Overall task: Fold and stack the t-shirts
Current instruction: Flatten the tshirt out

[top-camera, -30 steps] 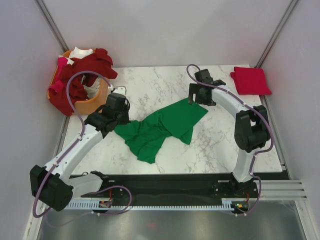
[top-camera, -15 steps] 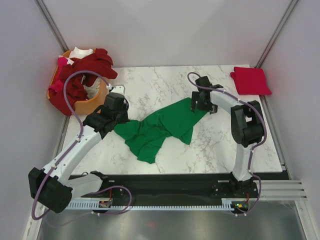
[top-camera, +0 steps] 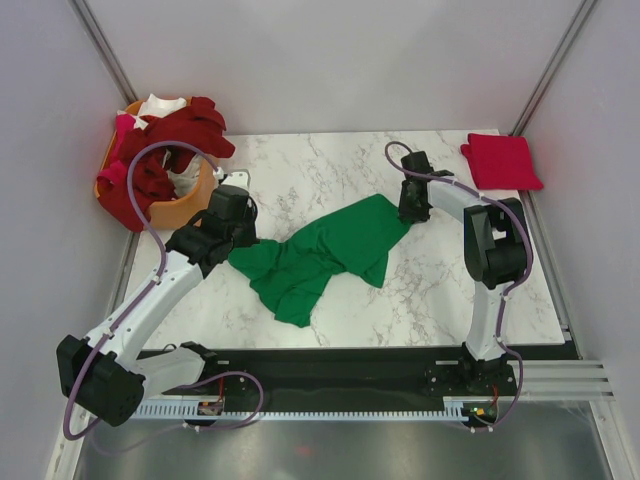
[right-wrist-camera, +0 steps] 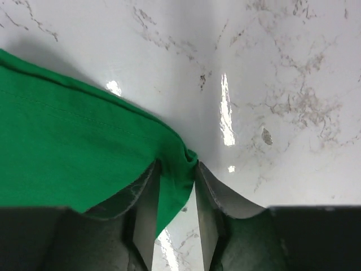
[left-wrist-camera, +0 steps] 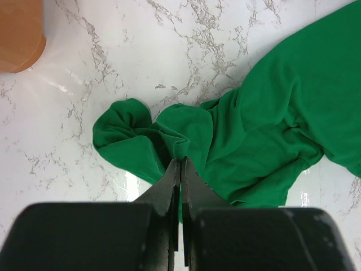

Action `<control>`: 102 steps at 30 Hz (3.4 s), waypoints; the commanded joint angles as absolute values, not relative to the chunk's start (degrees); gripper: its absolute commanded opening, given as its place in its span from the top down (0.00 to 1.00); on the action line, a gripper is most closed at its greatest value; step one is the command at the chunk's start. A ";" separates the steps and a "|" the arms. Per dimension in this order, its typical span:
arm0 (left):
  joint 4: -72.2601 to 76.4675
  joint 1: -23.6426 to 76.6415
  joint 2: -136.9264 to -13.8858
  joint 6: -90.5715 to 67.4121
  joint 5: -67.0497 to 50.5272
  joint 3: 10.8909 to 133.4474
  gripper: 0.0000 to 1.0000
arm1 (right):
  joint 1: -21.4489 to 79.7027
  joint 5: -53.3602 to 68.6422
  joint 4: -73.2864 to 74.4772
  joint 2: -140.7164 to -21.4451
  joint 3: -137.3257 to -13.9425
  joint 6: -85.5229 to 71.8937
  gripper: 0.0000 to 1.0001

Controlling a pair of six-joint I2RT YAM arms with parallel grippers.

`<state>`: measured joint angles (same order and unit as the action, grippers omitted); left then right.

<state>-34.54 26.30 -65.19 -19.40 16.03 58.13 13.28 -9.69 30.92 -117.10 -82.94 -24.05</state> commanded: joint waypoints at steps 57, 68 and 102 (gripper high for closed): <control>-37.53 25.40 -66.00 -15.73 18.64 58.45 0.98 | 10.42 0.71 36.68 -60.10 -57.71 -31.19 0.02; -35.77 25.40 -64.07 -14.50 17.23 56.51 0.98 | 19.34 -6.23 38.22 -118.09 -104.63 -24.53 0.11; -35.51 24.96 -64.25 -14.24 15.73 56.78 0.98 | 19.42 -8.35 39.20 -140.45 -122.25 -24.96 1.00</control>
<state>-37.52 25.34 -65.23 -14.26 15.97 56.64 19.40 -8.62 39.29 -141.05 -122.21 -25.21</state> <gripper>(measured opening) 0.030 0.018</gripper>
